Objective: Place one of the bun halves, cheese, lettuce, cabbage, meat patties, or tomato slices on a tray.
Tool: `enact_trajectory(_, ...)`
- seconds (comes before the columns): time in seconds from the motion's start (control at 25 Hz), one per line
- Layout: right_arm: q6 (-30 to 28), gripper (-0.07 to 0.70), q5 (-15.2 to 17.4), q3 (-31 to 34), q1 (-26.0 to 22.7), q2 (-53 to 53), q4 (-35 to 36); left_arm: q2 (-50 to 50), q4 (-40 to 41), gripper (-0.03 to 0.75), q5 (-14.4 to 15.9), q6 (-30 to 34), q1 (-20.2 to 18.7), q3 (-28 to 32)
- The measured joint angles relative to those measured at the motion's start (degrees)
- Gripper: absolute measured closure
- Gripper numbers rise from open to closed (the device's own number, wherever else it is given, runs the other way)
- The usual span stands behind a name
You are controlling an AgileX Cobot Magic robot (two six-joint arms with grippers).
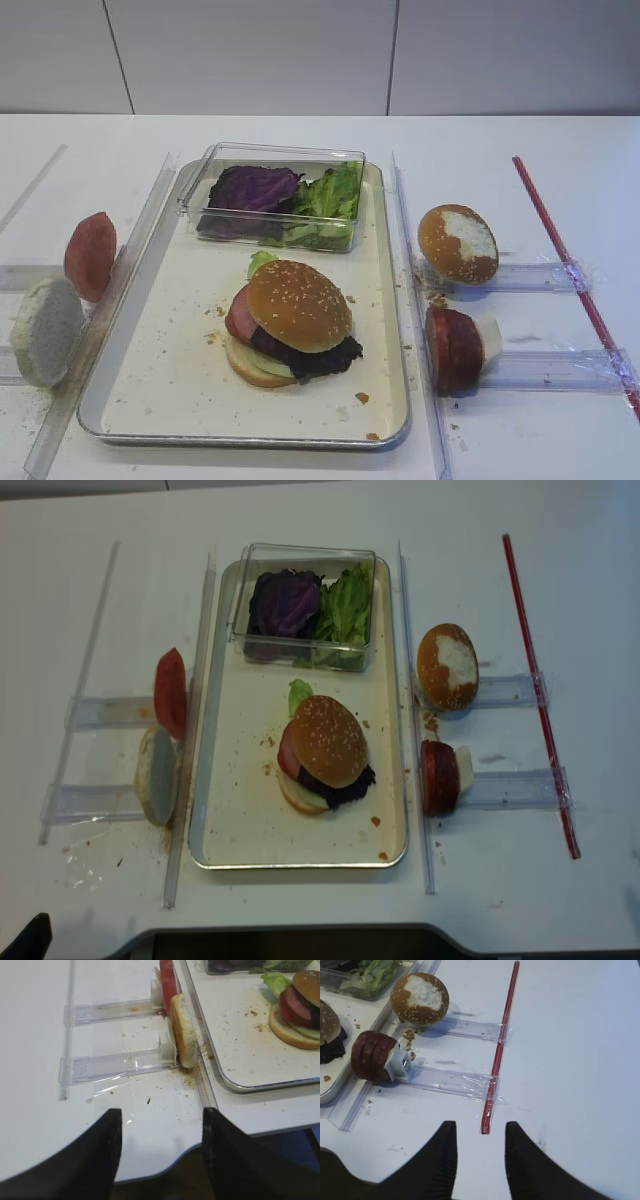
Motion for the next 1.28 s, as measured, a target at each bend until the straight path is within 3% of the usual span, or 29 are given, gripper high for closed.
enact_trajectory(1.28, 0.0, 0.364, 0.0, 0.13, 0.0, 0.0, 0.0, 0.0, 0.0, 0.365, 0.0, 0.0, 0.0, 0.0)
